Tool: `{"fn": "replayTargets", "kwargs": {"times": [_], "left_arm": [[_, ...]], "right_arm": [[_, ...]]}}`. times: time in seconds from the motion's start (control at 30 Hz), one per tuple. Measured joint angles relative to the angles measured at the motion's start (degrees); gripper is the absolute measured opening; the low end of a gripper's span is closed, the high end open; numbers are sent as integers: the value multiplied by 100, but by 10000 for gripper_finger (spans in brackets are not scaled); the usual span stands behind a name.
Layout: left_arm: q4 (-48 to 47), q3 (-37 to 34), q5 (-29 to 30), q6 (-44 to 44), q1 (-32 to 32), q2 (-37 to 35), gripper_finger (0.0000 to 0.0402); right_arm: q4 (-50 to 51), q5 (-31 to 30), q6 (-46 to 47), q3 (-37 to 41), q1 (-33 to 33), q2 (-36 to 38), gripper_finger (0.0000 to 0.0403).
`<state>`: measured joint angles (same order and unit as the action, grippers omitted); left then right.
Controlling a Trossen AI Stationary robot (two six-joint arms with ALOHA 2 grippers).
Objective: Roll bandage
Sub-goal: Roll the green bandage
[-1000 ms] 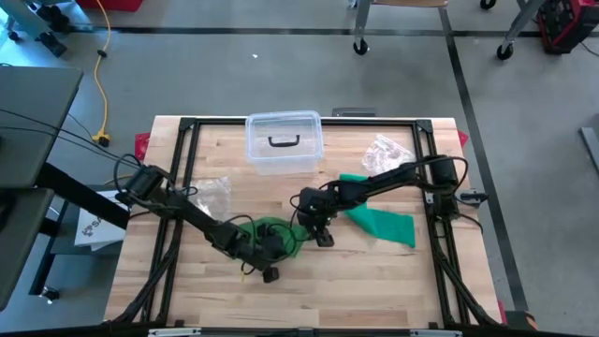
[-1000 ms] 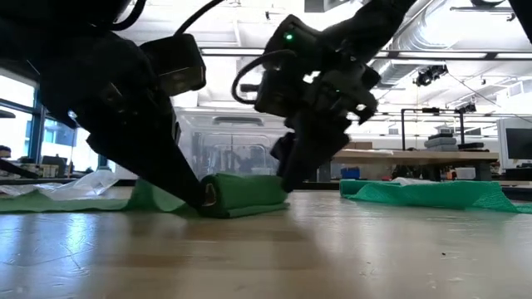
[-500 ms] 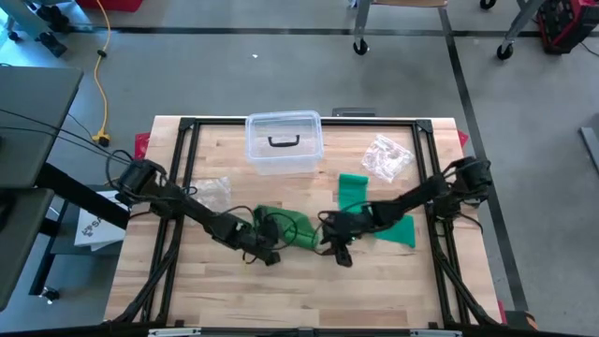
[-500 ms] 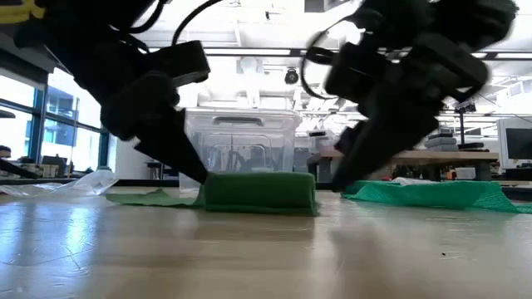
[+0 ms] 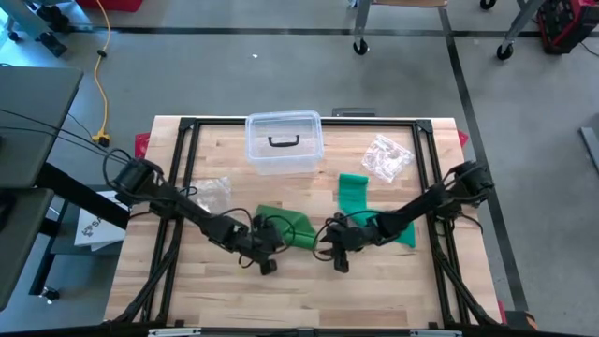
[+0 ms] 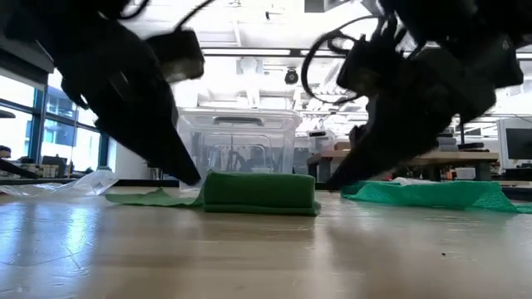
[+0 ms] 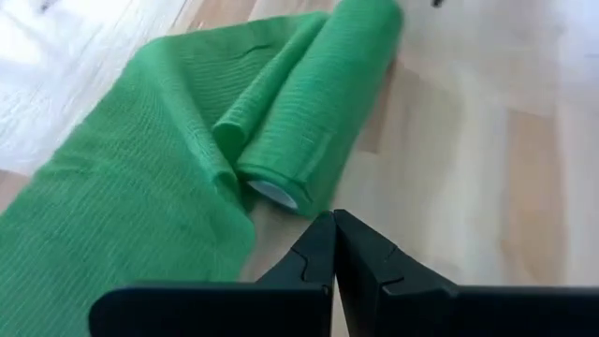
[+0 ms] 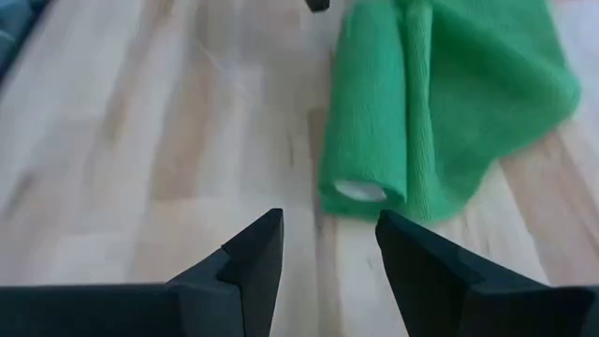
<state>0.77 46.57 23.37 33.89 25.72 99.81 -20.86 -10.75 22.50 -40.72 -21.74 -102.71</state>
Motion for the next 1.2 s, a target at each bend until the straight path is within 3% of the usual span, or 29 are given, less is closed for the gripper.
{"fn": "replayTargets", "kwargs": {"times": [0.27,0.47,0.57,0.63,0.7,0.8,0.97,1.2], "left_arm": [[980,-2,26,-6,-159,569,1],[1424,2,-160,-143,-161,613,1],[1258,2,-459,-61,-53,455,1],[1032,9,-466,104,59,332,1],[713,9,-310,312,156,250,1],[386,6,187,587,209,233,3],[361,2,411,601,29,254,40],[718,2,422,457,-244,254,117]], "right_arm": [[-369,242,-201,2,85,-105,169],[-325,333,-346,-1,153,-86,169],[-116,-118,-281,-1,145,45,169],[130,-740,-158,-2,98,136,169],[338,-1243,-112,-1,56,215,169],[436,-1261,-433,-2,6,288,169],[736,-1119,-584,-3,-13,285,169],[611,-341,-343,-3,-19,285,169]]}}
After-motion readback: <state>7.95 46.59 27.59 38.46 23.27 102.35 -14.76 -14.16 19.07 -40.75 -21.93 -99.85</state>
